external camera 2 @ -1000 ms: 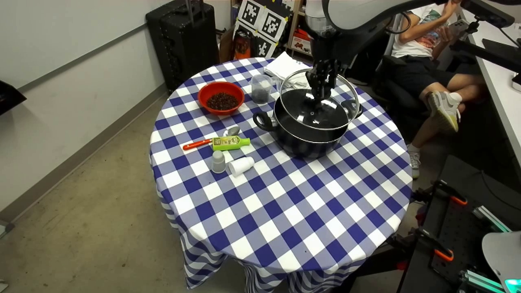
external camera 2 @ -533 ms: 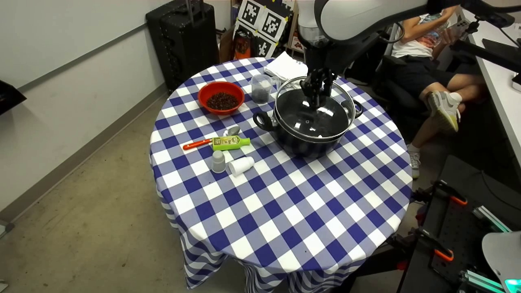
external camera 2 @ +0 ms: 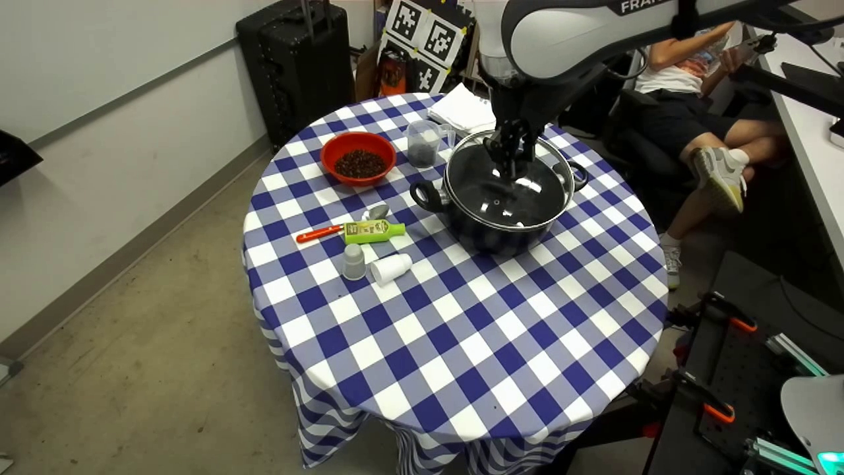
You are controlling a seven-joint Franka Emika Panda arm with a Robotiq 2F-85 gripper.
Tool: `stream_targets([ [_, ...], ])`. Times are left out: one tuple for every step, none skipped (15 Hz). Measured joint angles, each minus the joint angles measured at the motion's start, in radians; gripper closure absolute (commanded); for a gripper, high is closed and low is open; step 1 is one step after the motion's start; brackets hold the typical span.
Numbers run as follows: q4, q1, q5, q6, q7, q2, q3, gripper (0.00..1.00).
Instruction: Put the lid on the pot
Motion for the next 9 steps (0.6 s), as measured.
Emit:
stream_targets([
  [0.002,-0.001,0.000,0.000,0.001,0.003,-0.002,0.75],
  [0.003,-0.001,0.000,0.000,0.001,0.004,-0.004,0.75],
  [0.003,-0.003,0.000,0.000,0.001,0.004,-0.005,0.75],
  [0.003,-0.004,0.002,0.000,0.001,0.004,-0.005,0.75],
  [0.003,-0.006,0.007,0.000,0.001,0.004,-0.005,0.75],
  [0.003,-0.006,0.015,0.000,0.001,0.004,-0.005,0.75],
  [0.003,-0.007,0.025,0.000,0.001,0.004,-0.005,0.75],
  [0.003,-0.008,0.036,-0.001,0.000,0.004,-0.005,0.75],
  [0.004,-0.009,0.046,-0.001,0.000,0.004,-0.004,0.75],
])
